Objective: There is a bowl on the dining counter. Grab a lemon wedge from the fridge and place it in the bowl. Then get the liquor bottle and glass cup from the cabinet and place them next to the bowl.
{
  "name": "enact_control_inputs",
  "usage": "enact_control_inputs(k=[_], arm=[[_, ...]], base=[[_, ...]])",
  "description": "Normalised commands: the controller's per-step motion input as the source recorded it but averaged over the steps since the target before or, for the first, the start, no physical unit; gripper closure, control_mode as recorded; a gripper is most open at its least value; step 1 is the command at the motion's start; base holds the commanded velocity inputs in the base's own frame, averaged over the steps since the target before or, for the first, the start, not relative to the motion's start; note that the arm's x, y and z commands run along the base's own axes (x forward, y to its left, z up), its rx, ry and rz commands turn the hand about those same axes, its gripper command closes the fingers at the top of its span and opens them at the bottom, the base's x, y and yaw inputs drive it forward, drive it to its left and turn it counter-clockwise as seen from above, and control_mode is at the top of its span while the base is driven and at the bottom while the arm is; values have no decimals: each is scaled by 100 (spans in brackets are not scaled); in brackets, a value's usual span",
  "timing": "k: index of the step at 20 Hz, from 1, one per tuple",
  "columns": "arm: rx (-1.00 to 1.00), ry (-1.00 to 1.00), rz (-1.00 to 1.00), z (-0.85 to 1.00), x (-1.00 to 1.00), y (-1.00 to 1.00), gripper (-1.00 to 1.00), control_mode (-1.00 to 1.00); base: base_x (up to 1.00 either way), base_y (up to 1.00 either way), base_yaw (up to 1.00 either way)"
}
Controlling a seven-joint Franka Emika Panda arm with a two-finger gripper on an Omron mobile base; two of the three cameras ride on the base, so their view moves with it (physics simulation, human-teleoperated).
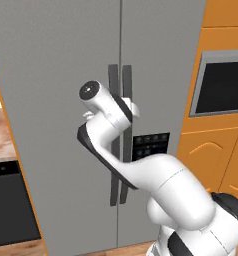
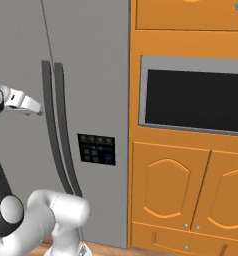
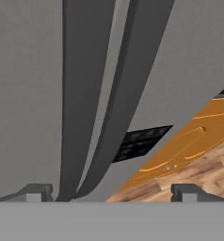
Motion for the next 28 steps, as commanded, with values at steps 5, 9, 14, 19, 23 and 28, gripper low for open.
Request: enact_control_inputs(k=[5, 9, 14, 19, 23, 28], arm=[[-4, -1, -6, -12, 27, -10, -100, -100], [-3, -5, -2, -23, 28, -17, -100, -100], [0, -13, 0, -24, 28, -5, -100, -100], [0, -11, 0, -14, 26, 0, -100, -100], [0, -3, 0, -8, 29, -2, -100, -100], [-1, 0, -2, -7, 25, -12, -100, -100]], base=[[0, 0, 0], [0, 0, 0], [0, 0, 0], [0, 0, 0], [0, 0, 0], [0, 0, 0]])
